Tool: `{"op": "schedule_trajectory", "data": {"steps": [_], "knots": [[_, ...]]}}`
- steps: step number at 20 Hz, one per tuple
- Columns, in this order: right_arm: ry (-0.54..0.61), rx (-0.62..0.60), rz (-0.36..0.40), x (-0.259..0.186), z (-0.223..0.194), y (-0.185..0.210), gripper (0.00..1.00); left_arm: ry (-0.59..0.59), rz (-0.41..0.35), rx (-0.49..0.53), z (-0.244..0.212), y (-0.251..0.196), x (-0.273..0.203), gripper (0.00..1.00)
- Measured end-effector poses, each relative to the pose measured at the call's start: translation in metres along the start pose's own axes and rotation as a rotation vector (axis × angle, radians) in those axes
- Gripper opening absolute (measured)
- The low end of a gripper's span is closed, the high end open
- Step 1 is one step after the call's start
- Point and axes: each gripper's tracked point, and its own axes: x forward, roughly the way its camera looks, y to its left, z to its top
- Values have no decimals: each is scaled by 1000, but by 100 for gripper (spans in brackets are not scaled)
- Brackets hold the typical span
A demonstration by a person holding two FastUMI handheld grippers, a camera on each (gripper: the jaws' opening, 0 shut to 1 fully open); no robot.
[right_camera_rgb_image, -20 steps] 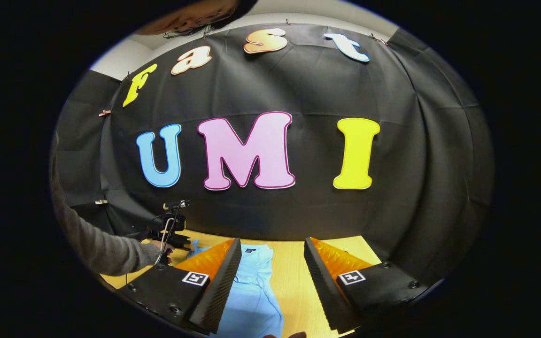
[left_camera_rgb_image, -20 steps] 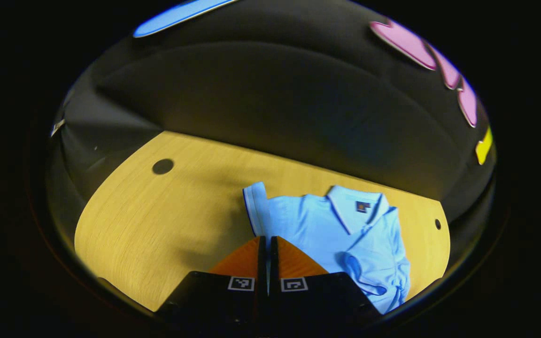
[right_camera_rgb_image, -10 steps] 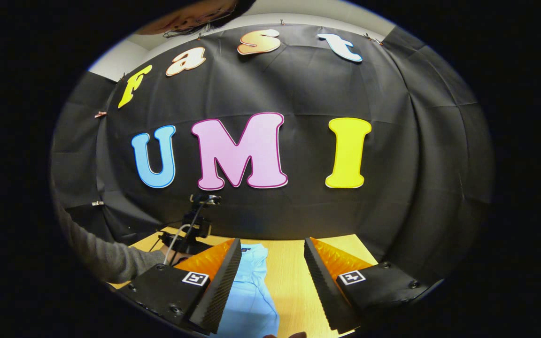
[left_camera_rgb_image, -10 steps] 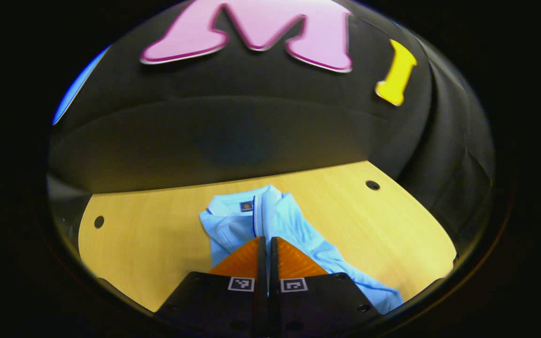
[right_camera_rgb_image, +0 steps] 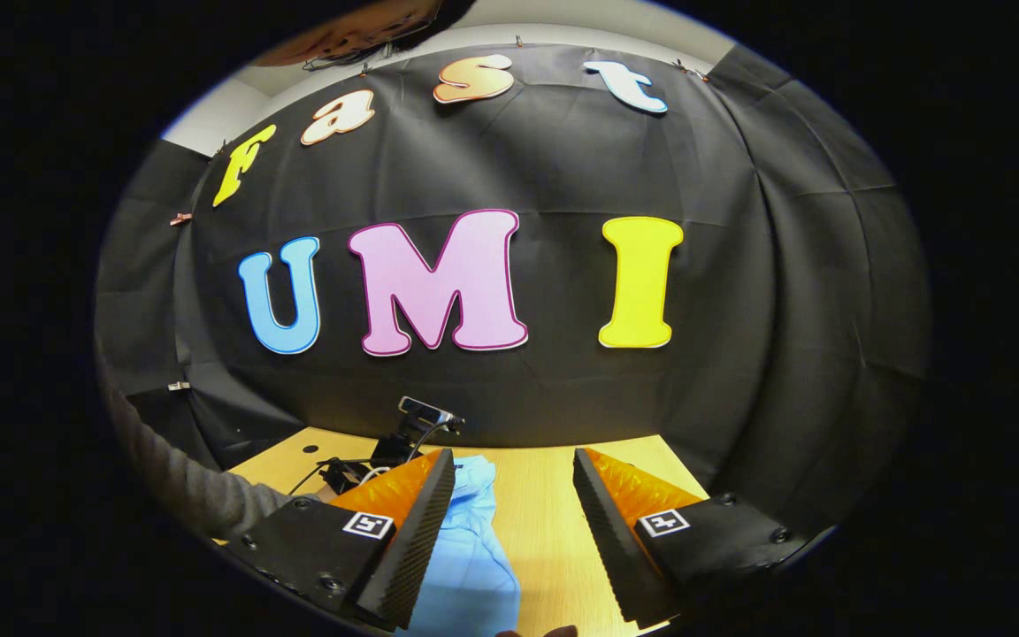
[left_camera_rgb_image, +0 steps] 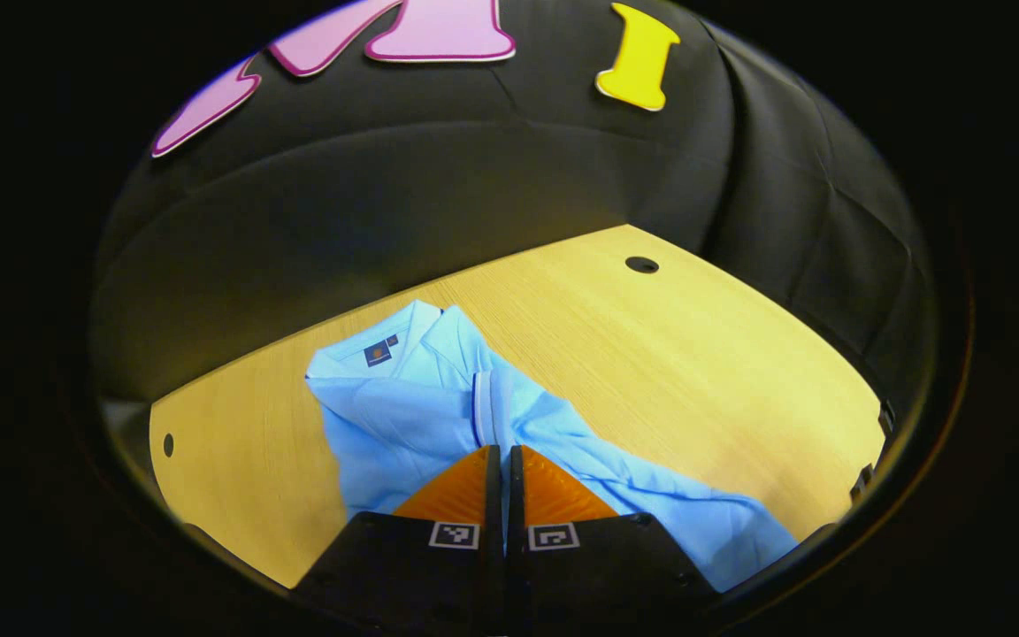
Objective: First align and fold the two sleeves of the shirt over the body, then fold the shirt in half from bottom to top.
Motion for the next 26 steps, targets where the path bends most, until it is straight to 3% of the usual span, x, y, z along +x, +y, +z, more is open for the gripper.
{"op": "schedule_trajectory", "data": {"steps": [2, 3, 4, 9, 11, 14, 15, 16, 17, 20, 26], "knots": [[3, 1, -4, 0, 0, 0, 85, 26, 8, 35, -8, -2, 7, 6], [4, 2, -5, -1, -2, -1, 85, 43, 20, 48, -14, -1, 11, 1], [4, 1, -8, -3, -2, -2, 85, 57, 27, 58, -19, -1, 15, 6], [2, -7, -16, -5, 0, -3, 85, 72, 49, 120, -28, 0, 27, 11], [3, -5, -18, -5, 0, -2, 85, 73, 59, 135, -30, -1, 29, 27], [-2, -11, -22, -8, 4, 1, 85, 33, 81, 147, -23, 0, 27, 78], [-5, -12, -24, -8, 6, 0, 85, 8, 91, 154, -16, 0, 21, 82], [-9, -11, -23, -9, 7, 1, 85, -32, 102, 160, -6, 2, 14, 92], [-11, -11, -25, -11, 7, 2, 85, -89, 108, 162, 10, 1, 0, 98], [-18, -6, -21, -13, 13, 7, 85, -280, 143, 139, 55, 7, -69, 98], [-69, -49, -44, -26, 31, 8, 85, -648, 312, 12, 80, 49, -297, 98]]}}
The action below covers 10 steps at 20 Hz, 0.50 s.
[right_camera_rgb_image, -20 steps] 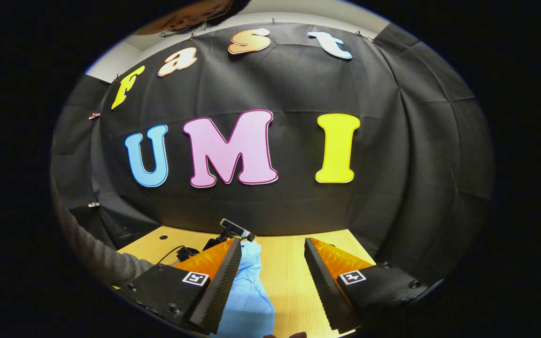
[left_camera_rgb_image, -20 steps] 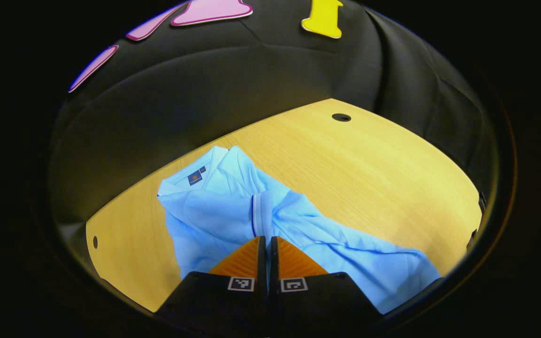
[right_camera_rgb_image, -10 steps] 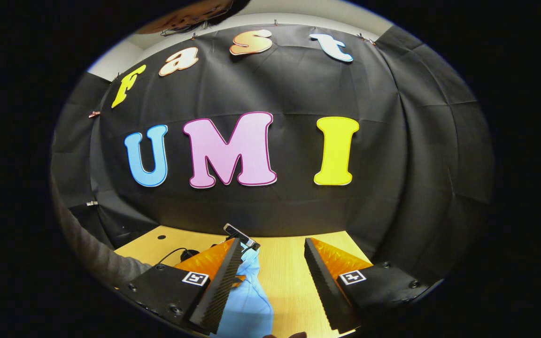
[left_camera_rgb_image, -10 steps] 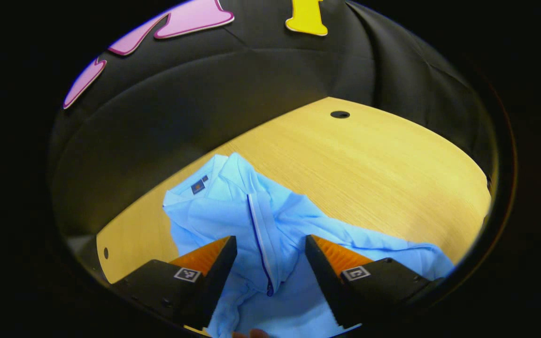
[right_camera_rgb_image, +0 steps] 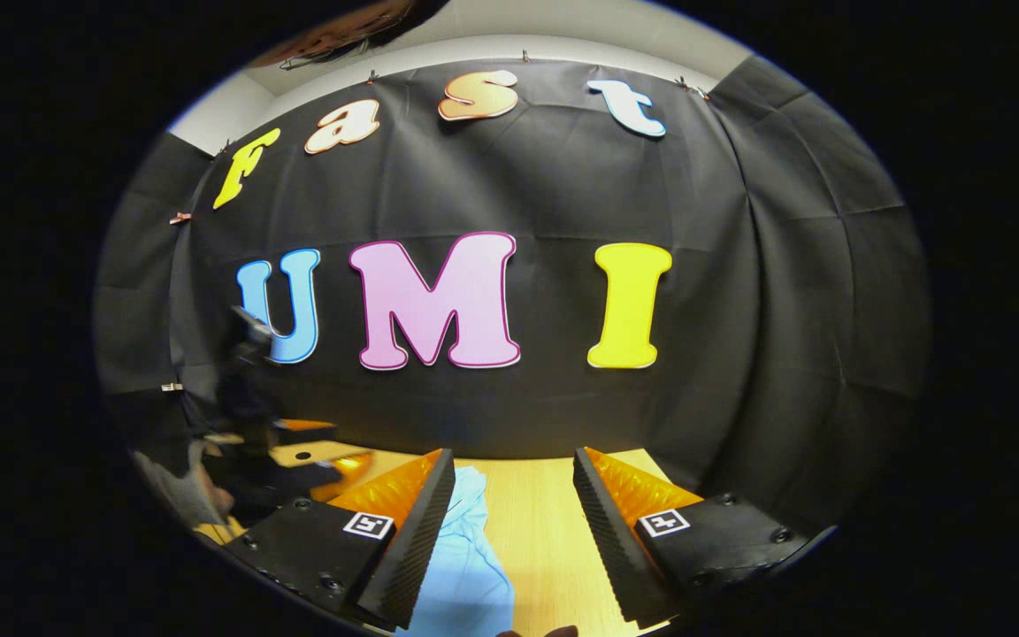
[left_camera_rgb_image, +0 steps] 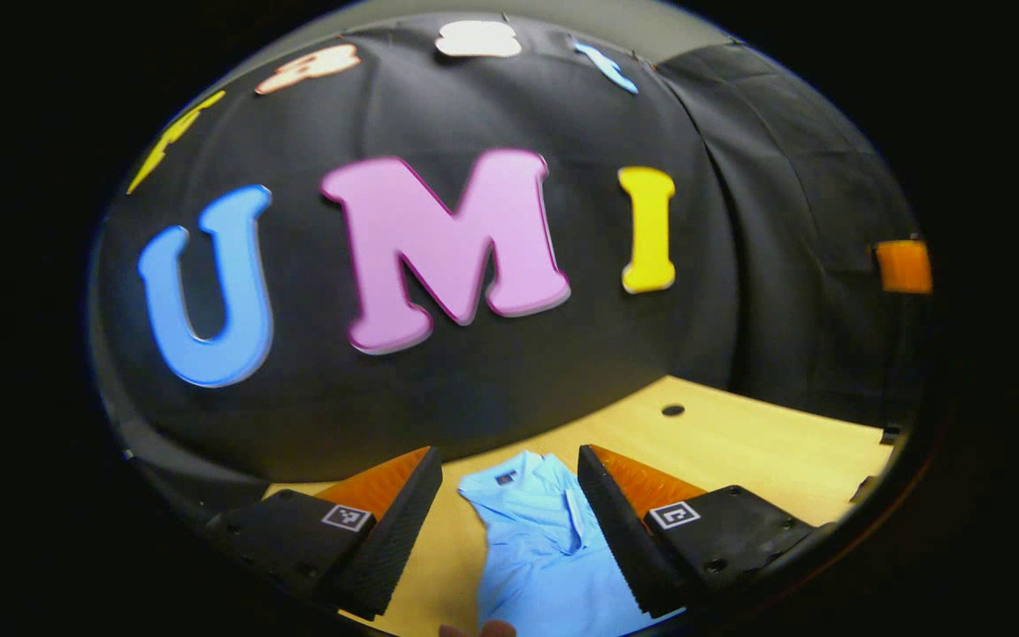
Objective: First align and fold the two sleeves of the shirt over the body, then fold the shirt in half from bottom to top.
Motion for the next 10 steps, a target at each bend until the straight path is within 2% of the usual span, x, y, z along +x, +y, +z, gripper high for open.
{"op": "schedule_trajectory", "data": {"steps": [2, 5, 7, 10], "knots": [[-22, -19, 3, -9, 10, 7, 85, -114, 72, -25, 46, 28, -63, 98], [-44, -32, 18, -23, 20, 24, 85, -251, 139, -60, 86, 45, -135, 98], [-59, -43, 22, -34, 24, 35, 85, -258, 159, -79, 89, 47, -178, 98], [-60, -63, 33, -56, 26, 50, 85, -168, 167, -79, 65, 47, -208, 98]]}}
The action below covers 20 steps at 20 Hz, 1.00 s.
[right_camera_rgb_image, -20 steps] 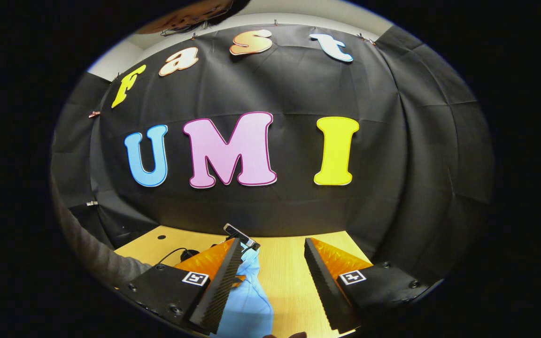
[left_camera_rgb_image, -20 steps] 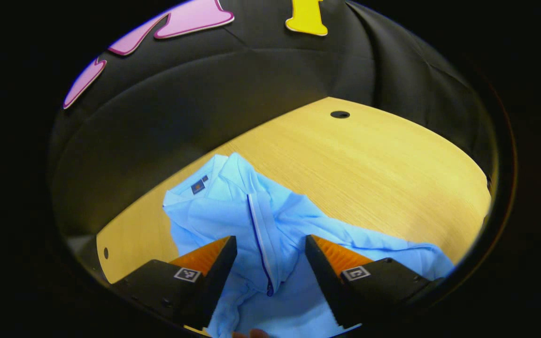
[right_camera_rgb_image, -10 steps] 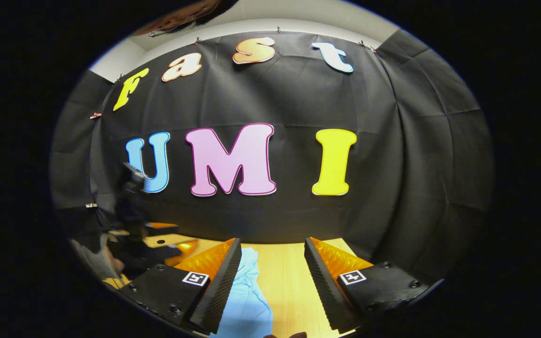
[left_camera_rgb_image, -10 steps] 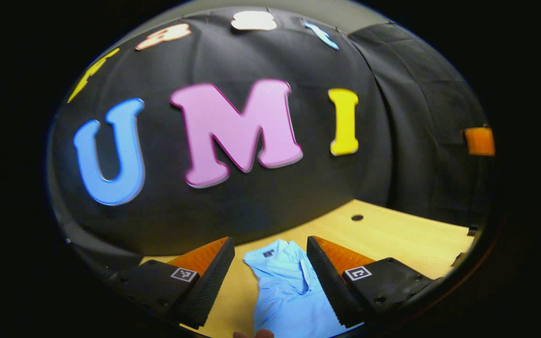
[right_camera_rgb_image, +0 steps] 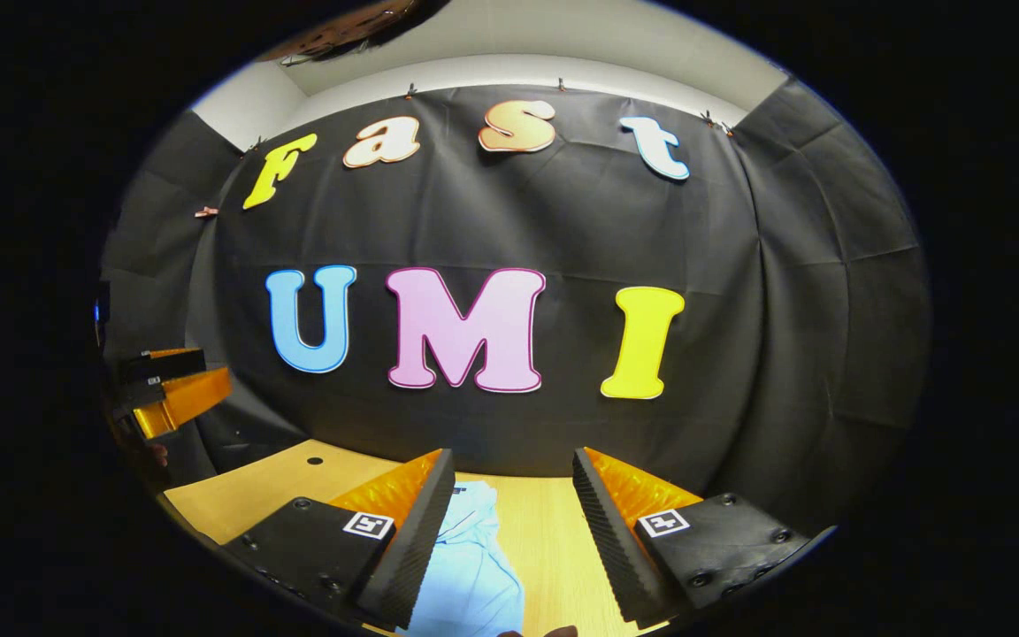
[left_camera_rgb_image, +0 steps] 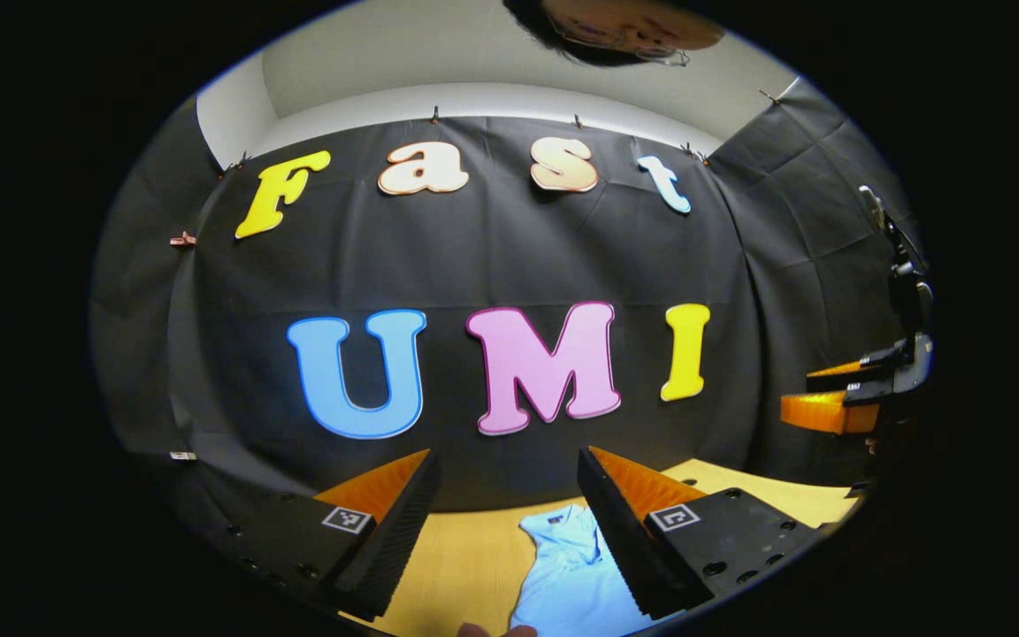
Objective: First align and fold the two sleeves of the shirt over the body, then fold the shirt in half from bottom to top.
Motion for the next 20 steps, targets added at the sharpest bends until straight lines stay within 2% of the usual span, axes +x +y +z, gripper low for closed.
{"op": "schedule_trajectory", "data": {"steps": [2, 4, 6, 10, 12, 16, 20], "knots": [[34, -7, 5, -16, -10, 5, 84, 98, -16, -30, -34, -6, -19, 98], [107, 0, 12, -29, -33, 9, 84, 255, -50, -79, -83, -13, -36, 98], [235, -4, 11, -41, -78, 9, 84, 467, -77, -131, -148, -23, -55, 99], [575, 34, 34, -74, -202, 8, 87, 869, -93, -203, -280, -45, -84, 99], [691, 59, 11, -82, -259, -4, 87, 973, -77, -243, -312, -55, -87, 99], [917, 122, -28, -90, -340, -15, 87, 1065, -30, -245, -350, -52, -86, 98], [967, 89, -34, -92, -374, -14, 90, 1092, -34, -174, -366, -50, -82, 96]]}}
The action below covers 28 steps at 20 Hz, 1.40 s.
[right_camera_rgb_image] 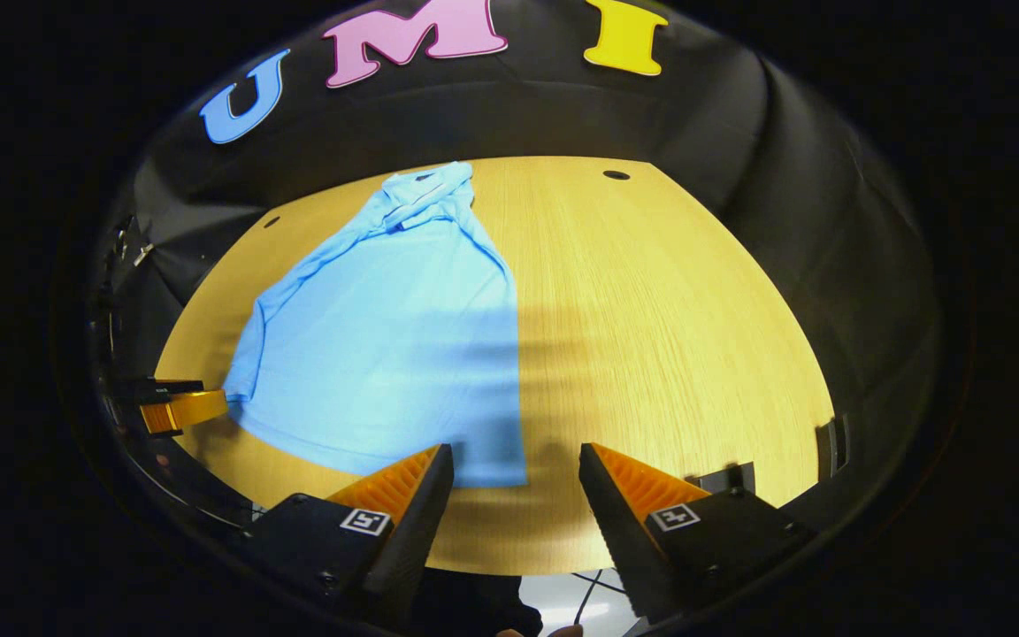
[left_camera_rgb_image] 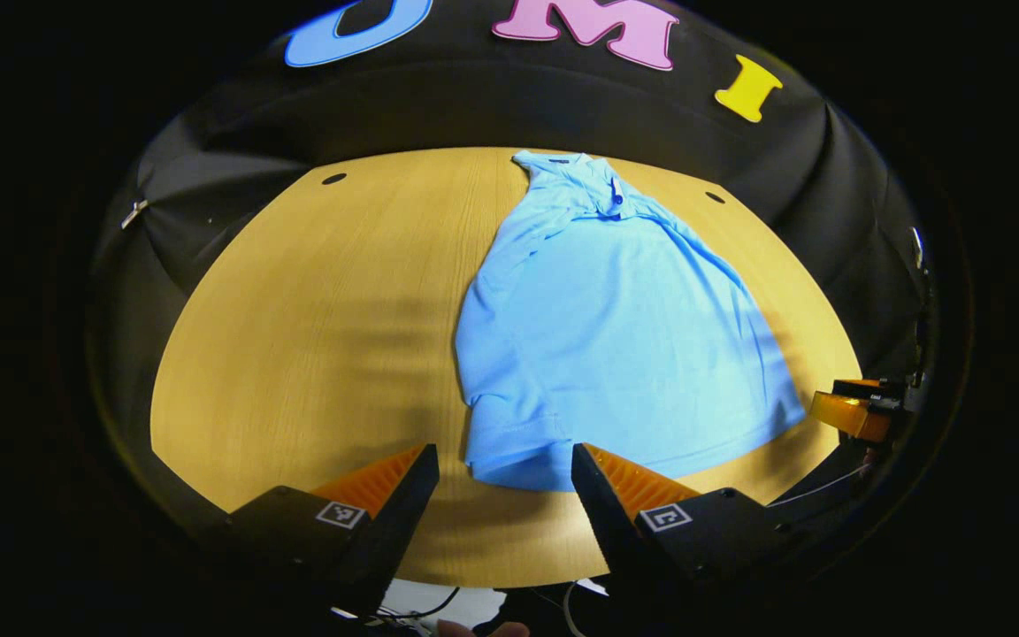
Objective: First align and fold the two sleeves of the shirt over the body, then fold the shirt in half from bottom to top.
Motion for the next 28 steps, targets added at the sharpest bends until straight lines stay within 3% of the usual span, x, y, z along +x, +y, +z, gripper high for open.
{"op": "schedule_trajectory", "data": {"steps": [7, 10, 11, 12, 14, 15, 19, 21, 22, 28], "knots": [[27, -50, -13, 31, -2, 18, 87, 39, 20, 59, -9, -2, 24, 97], [46, -47, 23, 33, 0, 31, 85, 42, 3, 53, -8, -5, 25, 97], [49, -67, 46, 33, -1, 38, 72, 35, -9, 64, -8, -9, 25, 85], [51, -77, 63, 33, -1, 43, 67, 31, -19, 69, -8, -12, 25, 62], [41, -70, 75, 34, 0, 51, 27, 11, -23, 62, -5, -14, 26, 15], [35, -70, 91, 34, 1, 54, 6, 2, -27, 57, -3, -15, 27, 11], [9, 37, 148, 33, 22, 55, 5, -28, -94, 24, 16, -17, 19, 6], [-70, 79, 150, 26, 62, 49, 10, -83, -118, 4, 51, -16, 11, 6], [-112, 87, 151, 24, 85, 47, 5, -112, -124, -10, 71, -15, 10, 6], [-307, 148, 169, 52, 233, 35, 5, -286, -149, -70, 220, -15, 25, 6]]}}
